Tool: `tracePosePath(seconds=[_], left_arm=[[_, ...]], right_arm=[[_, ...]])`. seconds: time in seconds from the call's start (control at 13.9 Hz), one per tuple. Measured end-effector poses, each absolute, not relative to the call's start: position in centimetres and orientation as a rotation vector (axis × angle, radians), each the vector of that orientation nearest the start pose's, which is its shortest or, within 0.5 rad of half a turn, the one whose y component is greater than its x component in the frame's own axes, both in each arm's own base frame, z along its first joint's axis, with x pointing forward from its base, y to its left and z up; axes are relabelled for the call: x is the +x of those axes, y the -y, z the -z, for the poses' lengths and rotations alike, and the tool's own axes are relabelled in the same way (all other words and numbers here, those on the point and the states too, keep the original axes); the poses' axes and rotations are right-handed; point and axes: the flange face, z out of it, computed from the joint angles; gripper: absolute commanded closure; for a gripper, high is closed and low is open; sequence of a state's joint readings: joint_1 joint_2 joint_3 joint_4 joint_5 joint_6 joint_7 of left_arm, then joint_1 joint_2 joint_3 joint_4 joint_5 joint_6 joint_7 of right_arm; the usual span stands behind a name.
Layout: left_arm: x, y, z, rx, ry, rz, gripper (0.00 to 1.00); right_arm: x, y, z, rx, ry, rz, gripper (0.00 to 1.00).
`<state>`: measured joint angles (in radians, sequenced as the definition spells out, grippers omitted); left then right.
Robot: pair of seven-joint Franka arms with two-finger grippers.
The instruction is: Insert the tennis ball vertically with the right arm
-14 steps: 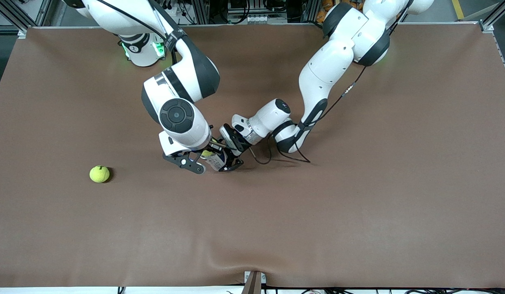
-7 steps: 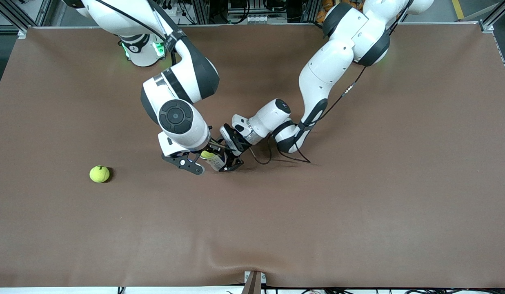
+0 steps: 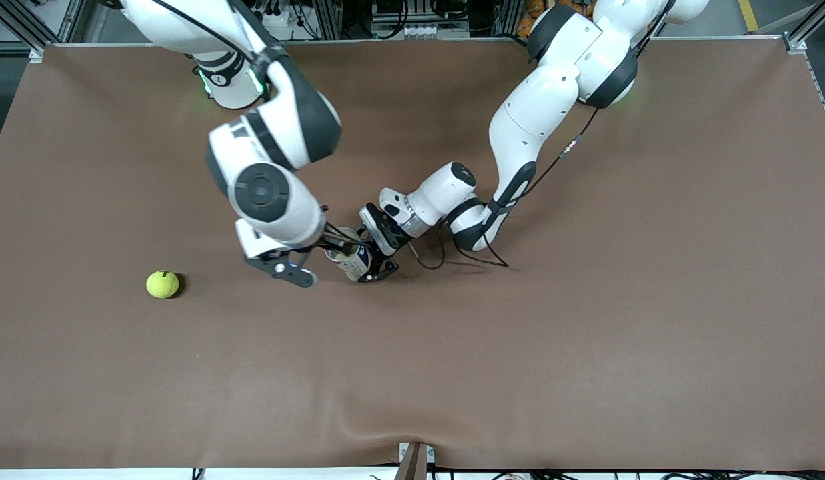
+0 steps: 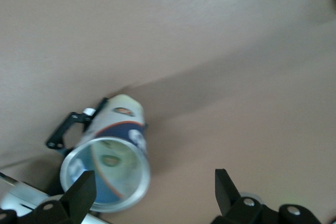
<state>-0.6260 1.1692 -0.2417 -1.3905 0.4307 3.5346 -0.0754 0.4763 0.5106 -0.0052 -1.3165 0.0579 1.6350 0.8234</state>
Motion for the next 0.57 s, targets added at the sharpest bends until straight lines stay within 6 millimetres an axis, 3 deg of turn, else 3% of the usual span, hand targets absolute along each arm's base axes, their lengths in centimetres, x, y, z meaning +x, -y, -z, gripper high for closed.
tracePosePath(seconds=[0.29, 0.57], left_arm=[[48.7, 55.8, -13.6, 2.070, 1.152, -1.130, 0.21], [48.7, 55.8, -13.6, 2.069, 1.152, -1.131, 0.21]], right_arm=[[62.8, -21.1, -47.1, -3.140, -0.465, -0.372, 0.00], [65.1, -10.3, -47.1, -3.118, -0.353, -0.399, 0.00]])
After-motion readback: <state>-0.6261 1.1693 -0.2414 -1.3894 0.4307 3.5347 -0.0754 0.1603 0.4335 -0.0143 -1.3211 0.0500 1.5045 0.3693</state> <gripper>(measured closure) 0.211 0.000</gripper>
